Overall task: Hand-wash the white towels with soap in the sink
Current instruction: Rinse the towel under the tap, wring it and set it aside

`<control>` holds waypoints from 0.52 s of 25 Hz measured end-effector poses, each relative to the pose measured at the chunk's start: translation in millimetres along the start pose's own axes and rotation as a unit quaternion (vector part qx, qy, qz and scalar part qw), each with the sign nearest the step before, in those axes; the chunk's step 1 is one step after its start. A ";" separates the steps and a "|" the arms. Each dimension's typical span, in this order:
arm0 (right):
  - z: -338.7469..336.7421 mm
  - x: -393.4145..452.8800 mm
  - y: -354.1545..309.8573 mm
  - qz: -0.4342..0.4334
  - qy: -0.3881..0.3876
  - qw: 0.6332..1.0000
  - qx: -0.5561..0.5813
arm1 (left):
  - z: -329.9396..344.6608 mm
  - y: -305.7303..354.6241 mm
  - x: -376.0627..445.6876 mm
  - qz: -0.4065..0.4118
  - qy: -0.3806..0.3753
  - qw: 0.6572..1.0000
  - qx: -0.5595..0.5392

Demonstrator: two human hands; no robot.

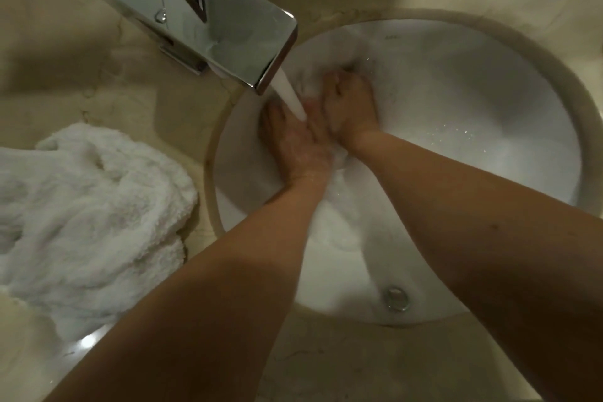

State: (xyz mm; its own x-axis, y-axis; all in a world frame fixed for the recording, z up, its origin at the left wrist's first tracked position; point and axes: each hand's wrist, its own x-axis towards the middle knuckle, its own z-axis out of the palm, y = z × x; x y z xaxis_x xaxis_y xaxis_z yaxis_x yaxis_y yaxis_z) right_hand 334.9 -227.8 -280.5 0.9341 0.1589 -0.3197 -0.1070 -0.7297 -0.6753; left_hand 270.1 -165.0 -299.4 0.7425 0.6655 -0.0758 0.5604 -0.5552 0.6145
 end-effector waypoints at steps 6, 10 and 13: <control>-1.1 -16.3 -4.8 0.067 0.009 0.994 0.081 | -12.6 11.8 -5.4 -0.029 -0.067 0.997 -0.023; -5.4 -43.1 -4.4 0.073 0.037 0.985 0.154 | -28.7 14.3 -28.5 -0.060 0.083 0.995 0.008; -7.3 -52.6 0.5 0.076 0.026 0.986 0.143 | -45.0 25.7 -35.8 -0.247 -0.026 0.968 -0.035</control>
State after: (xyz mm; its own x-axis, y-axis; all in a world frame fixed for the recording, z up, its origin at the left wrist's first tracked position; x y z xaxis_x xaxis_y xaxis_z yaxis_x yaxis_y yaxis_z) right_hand 288.2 -241.4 -259.2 0.9156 0.0224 -0.4015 -0.3313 -0.5239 -0.7847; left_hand 241.4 -180.6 -245.5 0.4089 0.8137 -0.4132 0.8269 -0.1388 0.5450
